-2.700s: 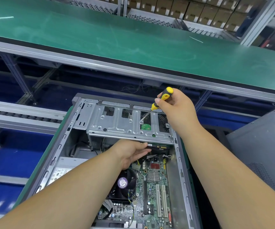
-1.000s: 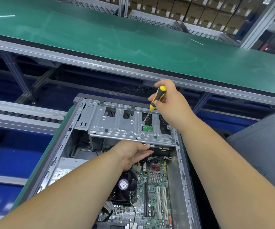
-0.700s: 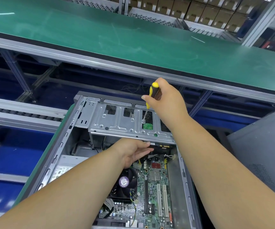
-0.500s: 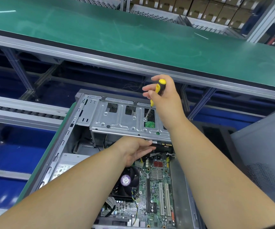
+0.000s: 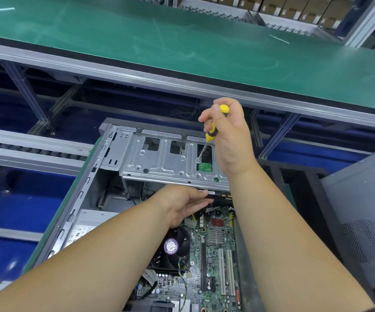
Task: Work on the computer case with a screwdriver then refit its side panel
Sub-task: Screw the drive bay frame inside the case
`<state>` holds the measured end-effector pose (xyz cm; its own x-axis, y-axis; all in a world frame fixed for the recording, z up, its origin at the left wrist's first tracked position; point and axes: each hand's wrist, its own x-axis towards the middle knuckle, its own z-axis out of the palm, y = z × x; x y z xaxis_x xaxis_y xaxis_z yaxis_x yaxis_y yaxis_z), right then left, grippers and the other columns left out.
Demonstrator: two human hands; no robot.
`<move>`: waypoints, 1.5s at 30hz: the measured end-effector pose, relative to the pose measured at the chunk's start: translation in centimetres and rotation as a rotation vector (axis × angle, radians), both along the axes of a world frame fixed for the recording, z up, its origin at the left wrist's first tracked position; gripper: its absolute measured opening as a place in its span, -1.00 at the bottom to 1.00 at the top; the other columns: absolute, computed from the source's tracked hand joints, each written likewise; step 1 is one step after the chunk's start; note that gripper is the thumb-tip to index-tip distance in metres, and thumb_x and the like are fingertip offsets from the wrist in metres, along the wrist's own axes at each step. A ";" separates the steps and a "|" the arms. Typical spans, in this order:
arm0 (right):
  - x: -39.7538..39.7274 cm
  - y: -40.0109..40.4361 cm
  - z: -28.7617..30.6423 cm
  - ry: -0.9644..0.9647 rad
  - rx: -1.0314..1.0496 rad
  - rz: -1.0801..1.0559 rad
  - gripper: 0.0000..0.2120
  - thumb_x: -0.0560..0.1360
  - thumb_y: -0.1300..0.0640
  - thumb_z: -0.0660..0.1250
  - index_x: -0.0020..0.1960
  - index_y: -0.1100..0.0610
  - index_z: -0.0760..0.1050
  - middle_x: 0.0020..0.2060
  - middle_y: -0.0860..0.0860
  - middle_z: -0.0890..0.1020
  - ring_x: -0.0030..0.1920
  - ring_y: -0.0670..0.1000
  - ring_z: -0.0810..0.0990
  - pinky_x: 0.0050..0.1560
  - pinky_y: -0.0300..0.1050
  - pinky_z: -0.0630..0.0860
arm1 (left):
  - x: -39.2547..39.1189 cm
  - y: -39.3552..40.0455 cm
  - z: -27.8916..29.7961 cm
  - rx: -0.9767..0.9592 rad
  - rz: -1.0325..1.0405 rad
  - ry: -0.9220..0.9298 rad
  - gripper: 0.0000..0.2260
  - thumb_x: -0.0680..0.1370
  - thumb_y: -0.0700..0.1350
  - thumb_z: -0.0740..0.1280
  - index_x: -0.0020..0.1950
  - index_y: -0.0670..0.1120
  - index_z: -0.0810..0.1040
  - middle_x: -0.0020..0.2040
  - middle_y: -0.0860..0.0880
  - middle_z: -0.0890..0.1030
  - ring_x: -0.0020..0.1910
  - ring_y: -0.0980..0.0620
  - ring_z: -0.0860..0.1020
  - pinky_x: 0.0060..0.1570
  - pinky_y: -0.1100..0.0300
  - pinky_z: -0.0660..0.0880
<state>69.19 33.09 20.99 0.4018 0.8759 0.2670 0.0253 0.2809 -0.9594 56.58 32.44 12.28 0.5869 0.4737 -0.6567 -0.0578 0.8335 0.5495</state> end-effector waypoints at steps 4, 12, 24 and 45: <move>-0.1 -0.2 -0.2 0.048 0.060 0.046 -0.66 0.68 -0.02 0.00 0.13 0.10 0.49 -0.19 0.01 0.60 -0.20 -0.03 0.47 -0.08 -0.06 0.40 | -0.1 -0.1 0.0 0.010 -0.004 0.000 -0.91 0.48 -0.40 0.39 -0.04 -0.35 0.55 -0.20 -0.18 0.69 -0.16 -0.08 0.70 -0.26 0.28 0.61; -0.7 -0.1 -0.1 -0.009 0.042 0.074 -0.94 0.58 0.17 0.25 0.04 0.10 0.38 -0.18 0.04 0.65 -0.14 0.02 0.59 -0.01 -0.17 0.52 | -0.2 -0.2 0.1 0.009 0.000 0.012 -0.93 0.49 -0.40 0.38 -0.06 -0.33 0.54 -0.13 -0.22 0.65 -0.19 -0.06 0.70 -0.27 0.28 0.61; -0.8 -0.2 -0.2 -0.012 0.021 0.099 -0.88 0.62 0.13 0.17 0.10 0.12 0.45 -0.14 0.03 0.63 -0.01 0.07 0.57 0.14 0.03 0.49 | -0.1 -0.1 0.5 -0.001 0.002 0.021 -0.95 0.49 -0.41 0.37 -0.08 -0.32 0.54 -0.12 -0.19 0.65 -0.15 -0.09 0.69 -0.19 0.23 0.64; -0.8 -0.1 0.1 -0.005 -0.013 0.068 -0.82 0.60 0.00 0.16 0.13 0.03 0.44 -0.13 -0.02 0.63 -0.15 -0.07 0.49 -0.05 -0.15 0.41 | -0.2 -0.2 0.6 0.001 -0.001 0.021 -0.91 0.48 -0.40 0.39 -0.04 -0.34 0.55 -0.10 -0.20 0.67 -0.15 -0.09 0.70 -0.18 0.24 0.64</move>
